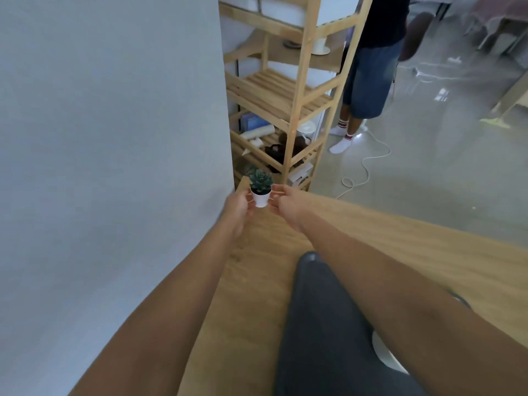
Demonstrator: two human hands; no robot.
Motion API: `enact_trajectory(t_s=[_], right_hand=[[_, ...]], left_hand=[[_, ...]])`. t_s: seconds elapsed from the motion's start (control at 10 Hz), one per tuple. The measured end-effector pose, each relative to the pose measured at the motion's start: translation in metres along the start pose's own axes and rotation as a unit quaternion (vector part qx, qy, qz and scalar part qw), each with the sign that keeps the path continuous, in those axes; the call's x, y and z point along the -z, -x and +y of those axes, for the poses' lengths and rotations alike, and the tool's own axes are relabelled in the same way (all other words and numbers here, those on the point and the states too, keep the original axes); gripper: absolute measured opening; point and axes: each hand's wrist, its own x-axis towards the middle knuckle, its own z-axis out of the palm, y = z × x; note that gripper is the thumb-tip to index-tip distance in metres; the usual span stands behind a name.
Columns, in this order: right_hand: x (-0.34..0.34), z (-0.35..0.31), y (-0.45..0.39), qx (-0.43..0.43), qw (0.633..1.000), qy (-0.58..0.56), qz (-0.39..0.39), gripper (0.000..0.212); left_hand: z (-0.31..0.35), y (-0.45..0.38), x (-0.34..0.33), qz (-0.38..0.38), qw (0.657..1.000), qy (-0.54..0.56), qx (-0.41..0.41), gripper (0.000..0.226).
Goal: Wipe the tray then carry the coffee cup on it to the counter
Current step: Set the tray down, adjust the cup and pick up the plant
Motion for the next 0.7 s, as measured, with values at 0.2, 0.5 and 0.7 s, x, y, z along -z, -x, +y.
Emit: enact_trajectory(t_s=[0.2,0.5,0.7], right_hand=[[-0.015,-0.001,-0.023,0.002,0.999,0.032,-0.024,0.051],[-0.016,-0.014,-0.009,-0.02,0.993,0.104,-0.049,0.048],[0.014,-0.041,0.039,-0.026,0.994,0.101,-0.018,0.053]], left_hand=[[-0.003,-0.036,0.006,0.042,0.998,-0.038,-0.017,0.029],[-0.005,-0.033,0.006,0.036,0.997,-0.061,-0.025,0.036],[0.0,0.0,0.014,0.071,0.993,-0.073,-0.05,0.028]])
